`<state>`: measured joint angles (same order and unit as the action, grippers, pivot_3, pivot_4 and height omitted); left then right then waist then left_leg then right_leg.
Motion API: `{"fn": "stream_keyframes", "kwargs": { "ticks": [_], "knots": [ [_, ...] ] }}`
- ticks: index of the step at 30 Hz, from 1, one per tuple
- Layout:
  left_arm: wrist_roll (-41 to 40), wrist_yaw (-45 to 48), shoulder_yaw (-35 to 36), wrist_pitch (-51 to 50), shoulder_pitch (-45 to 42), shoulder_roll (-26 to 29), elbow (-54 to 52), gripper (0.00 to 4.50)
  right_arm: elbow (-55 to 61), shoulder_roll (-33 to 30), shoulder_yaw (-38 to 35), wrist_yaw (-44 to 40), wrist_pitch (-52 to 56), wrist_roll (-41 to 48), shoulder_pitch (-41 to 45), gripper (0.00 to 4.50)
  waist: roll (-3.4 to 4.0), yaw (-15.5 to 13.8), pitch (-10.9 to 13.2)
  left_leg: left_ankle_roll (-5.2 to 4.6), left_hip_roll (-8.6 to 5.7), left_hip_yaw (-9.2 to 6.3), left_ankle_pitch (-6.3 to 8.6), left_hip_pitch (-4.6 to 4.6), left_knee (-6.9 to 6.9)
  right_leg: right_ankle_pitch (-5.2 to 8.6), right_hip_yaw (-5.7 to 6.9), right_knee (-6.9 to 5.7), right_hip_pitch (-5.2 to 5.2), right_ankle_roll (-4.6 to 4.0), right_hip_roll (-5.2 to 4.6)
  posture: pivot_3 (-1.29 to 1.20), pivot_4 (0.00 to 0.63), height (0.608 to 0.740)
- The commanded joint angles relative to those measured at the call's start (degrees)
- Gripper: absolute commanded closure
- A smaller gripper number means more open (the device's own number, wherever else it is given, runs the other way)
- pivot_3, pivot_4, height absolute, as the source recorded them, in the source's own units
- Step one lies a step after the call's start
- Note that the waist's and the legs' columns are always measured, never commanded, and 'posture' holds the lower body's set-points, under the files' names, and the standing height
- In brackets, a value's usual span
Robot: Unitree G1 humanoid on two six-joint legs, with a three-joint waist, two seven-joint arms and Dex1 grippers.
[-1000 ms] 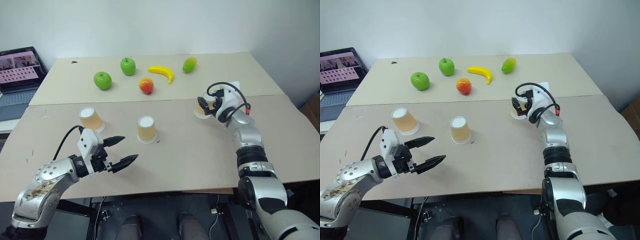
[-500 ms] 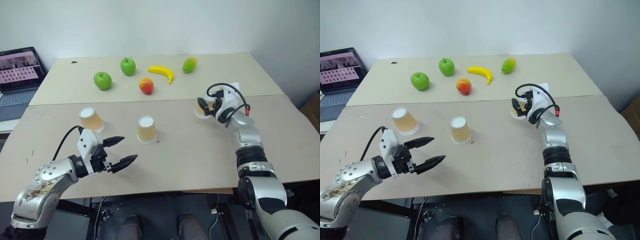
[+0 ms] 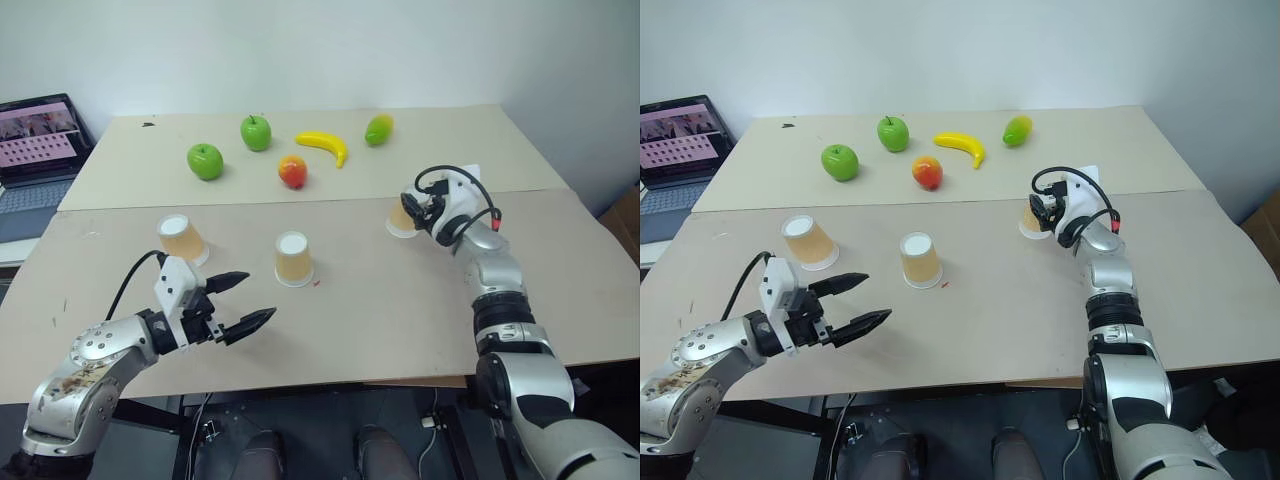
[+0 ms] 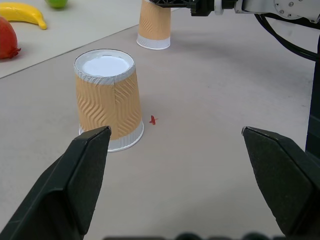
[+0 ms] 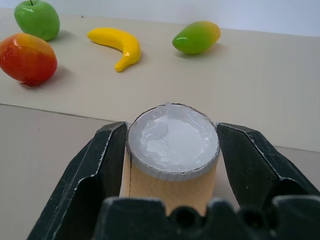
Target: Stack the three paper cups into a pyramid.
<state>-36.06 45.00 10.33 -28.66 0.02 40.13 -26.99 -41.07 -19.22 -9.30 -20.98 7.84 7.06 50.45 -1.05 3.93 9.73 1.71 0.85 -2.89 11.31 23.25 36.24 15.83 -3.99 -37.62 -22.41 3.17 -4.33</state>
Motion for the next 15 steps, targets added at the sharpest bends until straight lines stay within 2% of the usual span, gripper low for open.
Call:
{"fn": "stream_keyframes", "kwargs": {
  "ticks": [1, 15],
  "knots": [
    [-0.2, -0.2, 1.0, 0.8, -0.8, 0.0, -1.7, 0.0, 1.6, -1.3, -0.5, -0.4, -0.2, 0.6, 1.2, 1.15, 0.0, 0.0, 0.0, 0.0, 0.0, 0.0, 0.0, 0.0, 0.0, 0.0, 0.0, 0.0, 0.0, 0.0, 0.0, 0.0, 0.15, 0.732],
    [-0.3, -0.7, 0.9, 0.3, -0.9, -0.1, -2.0, 0.0, -0.2, 0.0, 1.7, -1.1, -0.9, -0.7, 0.1, 1.15, 0.0, 0.0, 0.0, 0.0, 0.0, 0.0, 0.0, -0.01, 0.0, 0.0, 0.0, 0.0, 0.0, 0.0, 0.0, 0.0, 0.15, 0.732]
  ]
}}
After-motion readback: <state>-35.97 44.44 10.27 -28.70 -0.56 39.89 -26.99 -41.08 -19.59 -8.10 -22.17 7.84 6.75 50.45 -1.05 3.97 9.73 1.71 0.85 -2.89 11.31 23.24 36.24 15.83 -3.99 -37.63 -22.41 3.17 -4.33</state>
